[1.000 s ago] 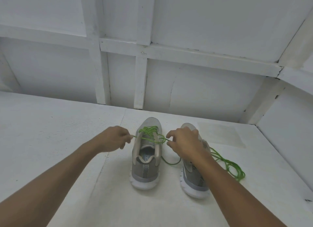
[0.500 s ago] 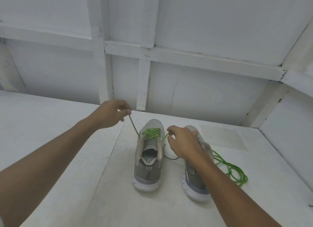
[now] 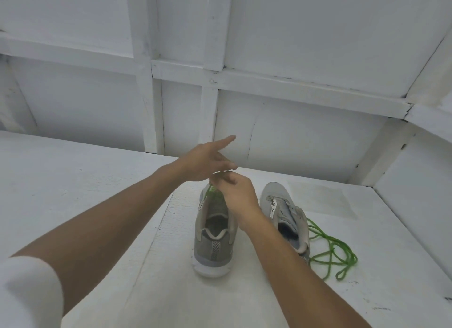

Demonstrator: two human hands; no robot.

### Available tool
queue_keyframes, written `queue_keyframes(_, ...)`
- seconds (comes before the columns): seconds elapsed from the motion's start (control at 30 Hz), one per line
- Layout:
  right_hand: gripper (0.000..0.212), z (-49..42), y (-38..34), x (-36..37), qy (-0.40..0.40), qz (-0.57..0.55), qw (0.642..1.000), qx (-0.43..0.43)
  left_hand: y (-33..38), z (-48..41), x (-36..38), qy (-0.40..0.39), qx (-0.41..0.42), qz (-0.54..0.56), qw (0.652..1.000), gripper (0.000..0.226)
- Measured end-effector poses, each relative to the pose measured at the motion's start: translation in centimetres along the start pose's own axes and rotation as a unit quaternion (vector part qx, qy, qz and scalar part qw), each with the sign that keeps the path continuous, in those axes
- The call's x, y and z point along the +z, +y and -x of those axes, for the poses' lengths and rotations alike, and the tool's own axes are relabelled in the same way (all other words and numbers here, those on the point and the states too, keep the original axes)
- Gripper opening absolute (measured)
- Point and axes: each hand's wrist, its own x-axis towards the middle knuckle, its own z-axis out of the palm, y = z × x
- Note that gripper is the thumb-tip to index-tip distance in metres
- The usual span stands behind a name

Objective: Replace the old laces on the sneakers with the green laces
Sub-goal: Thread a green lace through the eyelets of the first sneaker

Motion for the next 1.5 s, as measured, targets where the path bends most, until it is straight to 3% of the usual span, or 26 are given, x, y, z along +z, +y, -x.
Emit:
queue_keyframes(0.2,0.024,-0.5,1.0,-1.2,0.058,-0.013,0.998,0.017,-2.9,1.1,0.6,-0.003,-0.063,-0.009,0.998,0.059)
queue_keyframes(0.33,0.018,-0.6,0.9,-2.2,0.069,-0.038,0.996,0.045,-2.8,2.1,0.3,0.022,-0.023,-0.091,0.995,0.041)
queue_keyframes(0.43,0.020,-1.1,1.0,-2.4,0.072,0.003,0.997,0.037,-2.1,2.4,0.9,-0.040,-0.001,-0.153,0.988,0.033)
queue_keyframes(0.57,0.007,-1.6,0.8,-3.2,0.022,0.093,0.995,0.011,-2.1,1.9,1.3,-0.047,0.012,-0.175,0.983,0.025)
queue_keyframes(0.7,0.017,-1.7,0.7,-3.4,-0.069,0.185,0.980,0.001,-1.8,1.6,0.0,-0.054,0.013,-0.183,0.982,0.021)
queue_keyframes(0.8,0.033,-1.4,0.8,-3.0,-0.085,0.213,0.973,-0.012,-1.8,1.4,-0.3,-0.073,0.013,-0.183,0.980,0.021)
queue_keyframes(0.9,0.034,-1.5,1.3,-2.5,-0.062,0.184,0.981,-0.028,-2.0,1.4,-0.2,-0.077,0.008,-0.172,0.982,0.019)
queue_keyframes(1.0,0.017,-1.5,1.9,-2.3,-0.027,0.142,0.986,-0.079,-2.1,1.5,-0.3,-0.075,0.003,-0.168,0.983,0.020)
queue_keyframes(1.1,0.027,-1.4,2.2,-2.7,-0.027,0.088,0.991,-0.094,-2.1,1.3,-0.4,-0.072,0.002,-0.162,0.984,0.023)
queue_keyframes(1.17,0.005,-1.1,1.9,-3.1,-0.034,0.034,0.994,-0.101,-2.2,1.3,-0.5,-0.074,-0.001,-0.157,0.985,0.022)
queue_keyframes(1.27,0.032,-1.4,1.9,-4.1,-0.047,-0.130,0.988,-0.062,-2.6,1.2,-0.4,-0.074,-0.001,-0.156,0.985,0.021)
queue_keyframes(1.33,0.046,-1.5,1.7,-5.0,-0.037,-0.183,0.982,-0.031,-2.6,1.5,-0.5,-0.069,-0.002,-0.142,0.987,0.021)
queue_keyframes(1.37,0.047,-1.5,1.4,-5.5,-0.027,-0.152,0.988,-0.024,-2.7,1.5,-0.7,-0.065,-0.005,-0.130,0.989,0.020)
queue_keyframes(1.43,0.046,-1.5,0.7,-6.8,-0.006,0.012,1.000,-0.022,-3.0,1.6,-1.1,-0.059,-0.014,-0.102,0.993,0.017)
queue_keyframes(1.5,0.045,-1.9,0.5,-8.2,0.004,0.222,0.974,-0.041,-3.4,1.8,-1.6,-0.060,-0.025,-0.084,0.994,0.018)
